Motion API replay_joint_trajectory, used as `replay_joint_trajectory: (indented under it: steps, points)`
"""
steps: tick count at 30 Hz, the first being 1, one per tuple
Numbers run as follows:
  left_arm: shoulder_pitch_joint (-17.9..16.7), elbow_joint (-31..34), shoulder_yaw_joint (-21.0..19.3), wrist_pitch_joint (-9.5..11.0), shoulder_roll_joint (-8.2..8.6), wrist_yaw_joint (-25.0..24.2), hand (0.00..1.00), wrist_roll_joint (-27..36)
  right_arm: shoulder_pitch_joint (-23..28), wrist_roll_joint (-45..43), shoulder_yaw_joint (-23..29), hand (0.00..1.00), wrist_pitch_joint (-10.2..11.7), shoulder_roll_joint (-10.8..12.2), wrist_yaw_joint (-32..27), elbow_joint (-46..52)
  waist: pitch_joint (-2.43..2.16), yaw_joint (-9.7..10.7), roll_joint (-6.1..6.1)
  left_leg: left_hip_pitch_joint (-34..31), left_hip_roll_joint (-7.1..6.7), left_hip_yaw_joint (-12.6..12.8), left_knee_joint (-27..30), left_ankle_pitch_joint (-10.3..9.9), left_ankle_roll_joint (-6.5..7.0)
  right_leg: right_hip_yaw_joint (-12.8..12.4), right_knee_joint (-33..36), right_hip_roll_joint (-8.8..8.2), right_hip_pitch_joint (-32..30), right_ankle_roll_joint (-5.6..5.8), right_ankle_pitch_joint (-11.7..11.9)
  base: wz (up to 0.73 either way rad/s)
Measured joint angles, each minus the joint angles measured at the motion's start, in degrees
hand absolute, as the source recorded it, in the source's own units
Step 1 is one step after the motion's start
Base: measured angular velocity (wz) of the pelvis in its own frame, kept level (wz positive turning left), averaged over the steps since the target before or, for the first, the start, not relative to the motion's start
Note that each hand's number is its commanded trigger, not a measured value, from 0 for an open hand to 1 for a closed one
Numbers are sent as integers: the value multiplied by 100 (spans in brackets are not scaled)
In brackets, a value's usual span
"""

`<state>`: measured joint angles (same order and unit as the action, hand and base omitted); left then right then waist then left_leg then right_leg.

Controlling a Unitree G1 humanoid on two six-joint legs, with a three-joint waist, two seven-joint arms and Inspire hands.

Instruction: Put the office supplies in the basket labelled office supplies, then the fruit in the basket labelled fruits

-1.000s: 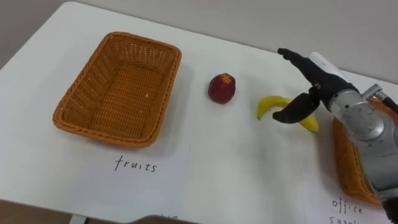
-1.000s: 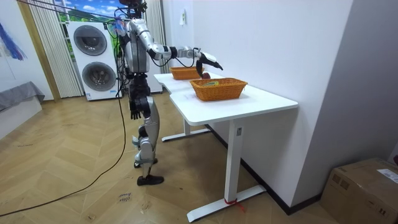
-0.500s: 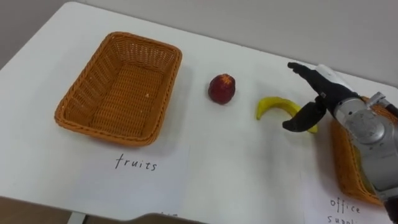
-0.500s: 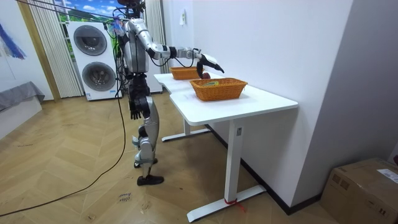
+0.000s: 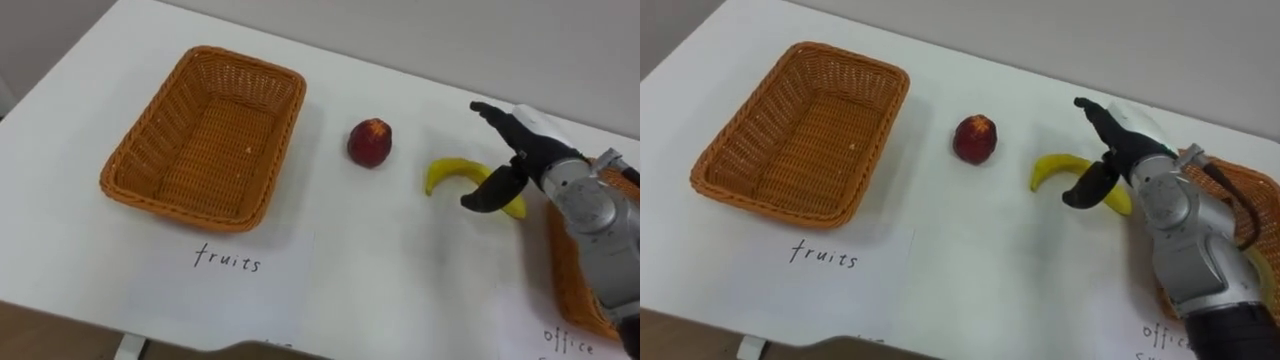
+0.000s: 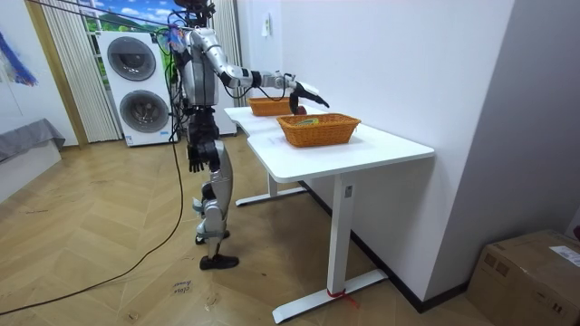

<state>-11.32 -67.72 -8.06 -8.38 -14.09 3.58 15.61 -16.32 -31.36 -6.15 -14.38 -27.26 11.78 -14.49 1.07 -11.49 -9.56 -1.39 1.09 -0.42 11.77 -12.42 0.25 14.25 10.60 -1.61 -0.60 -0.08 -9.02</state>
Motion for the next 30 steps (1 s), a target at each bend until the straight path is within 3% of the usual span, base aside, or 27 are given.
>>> replay_joint_trajectory:
  steps: [7,13,18,30]
  points:
    - [49,-89,56,-74,-16,86,0,-143,-98,-170,-332,0,-1,1,-508,-646,-15,-109,8,-211,-9,-74,57,29,-12,84,12,-13,-152,0,0,5]
    - [167,-96,278,-117,-34,66,0,-100,-675,-276,-784,0,-2,2,-909,-1375,-39,-143,-26,-318,-57,-273,181,37,-10,186,7,-42,-160,-1,0,14]
    - [177,-90,399,-129,-51,64,0,10,-1114,-273,-1065,0,-7,5,-1051,-2066,-39,-164,-42,-364,-96,-296,186,92,14,316,10,-94,-157,-6,7,10]
    - [193,88,500,-128,-50,85,0,60,-1229,-259,-1068,0,9,8,-1122,-2433,-40,-210,-99,-419,-90,-304,178,97,7,342,18,-88,-173,-22,20,1]
